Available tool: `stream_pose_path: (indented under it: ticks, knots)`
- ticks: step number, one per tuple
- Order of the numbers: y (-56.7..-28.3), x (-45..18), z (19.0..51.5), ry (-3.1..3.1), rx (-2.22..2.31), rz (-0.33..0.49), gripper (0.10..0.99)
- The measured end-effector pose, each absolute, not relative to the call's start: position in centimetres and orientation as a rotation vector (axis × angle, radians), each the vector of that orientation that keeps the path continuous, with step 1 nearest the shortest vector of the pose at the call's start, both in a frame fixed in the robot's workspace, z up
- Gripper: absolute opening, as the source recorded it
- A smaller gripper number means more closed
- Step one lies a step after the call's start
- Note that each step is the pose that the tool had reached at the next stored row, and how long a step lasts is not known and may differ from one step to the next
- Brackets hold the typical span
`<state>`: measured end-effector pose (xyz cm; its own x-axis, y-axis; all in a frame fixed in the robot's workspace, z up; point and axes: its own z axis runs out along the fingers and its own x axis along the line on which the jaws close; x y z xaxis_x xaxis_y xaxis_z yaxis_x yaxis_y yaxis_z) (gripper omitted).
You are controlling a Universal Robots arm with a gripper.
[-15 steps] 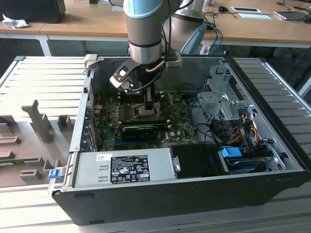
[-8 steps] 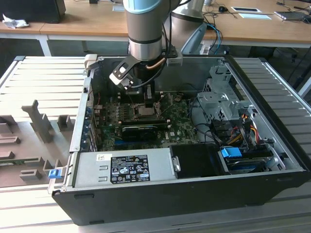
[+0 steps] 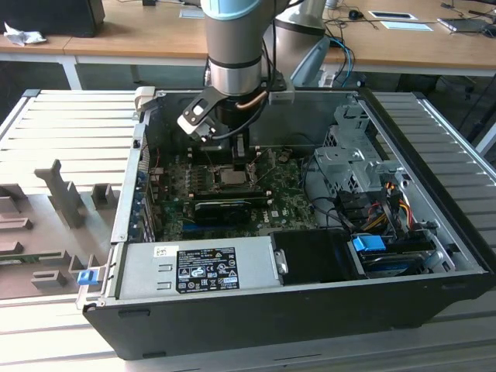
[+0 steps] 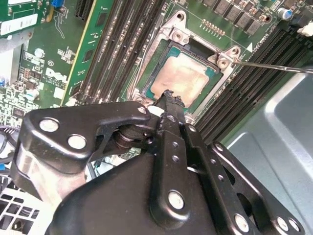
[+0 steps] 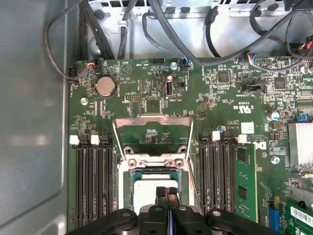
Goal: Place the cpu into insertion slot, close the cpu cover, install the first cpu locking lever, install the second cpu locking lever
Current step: 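Close the cpu cover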
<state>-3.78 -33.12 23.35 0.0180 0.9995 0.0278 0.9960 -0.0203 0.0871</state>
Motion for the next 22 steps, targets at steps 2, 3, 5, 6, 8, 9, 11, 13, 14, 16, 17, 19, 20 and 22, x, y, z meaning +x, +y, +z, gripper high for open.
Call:
stream_pose_path:
  ticks: [2,3,5,6,8,9,11,13,14,16,17,19,20,22]
  knots:
    - [-33.2,-3.7,23.3,2.169,2.211,0.127,0.106]
    - [-33.1,-3.7,23.4,2.169,2.211,0.127,0.106]
    - [-33.1,-3.7,23.7,2.168,2.210,0.124,0.106]
    - [-33.0,-3.7,24.1,2.166,2.207,0.119,0.106]
    - [-33.0,-3.7,24.4,2.165,2.206,0.116,0.106]
    - [-33.0,-3.7,24.4,2.165,2.205,0.115,0.106]
    - [-33.0,-3.7,24.5,2.164,2.205,0.114,0.106]
    - [-33.0,-3.7,24.6,2.163,2.204,0.112,0.106]
    - [-33.0,-3.7,24.6,2.163,2.204,0.111,0.106]
    - [-33.0,-3.7,24.7,2.162,2.203,0.109,0.106]
    - [-33.0,-3.7,24.7,2.162,2.202,0.108,0.106]
    - [-33.0,-3.7,24.7,2.161,2.201,0.107,0.106]
    - [-33.0,-3.7,24.7,2.161,2.201,0.106,0.106]
    - [-33.0,-3.7,24.8,2.160,2.200,0.104,0.106]
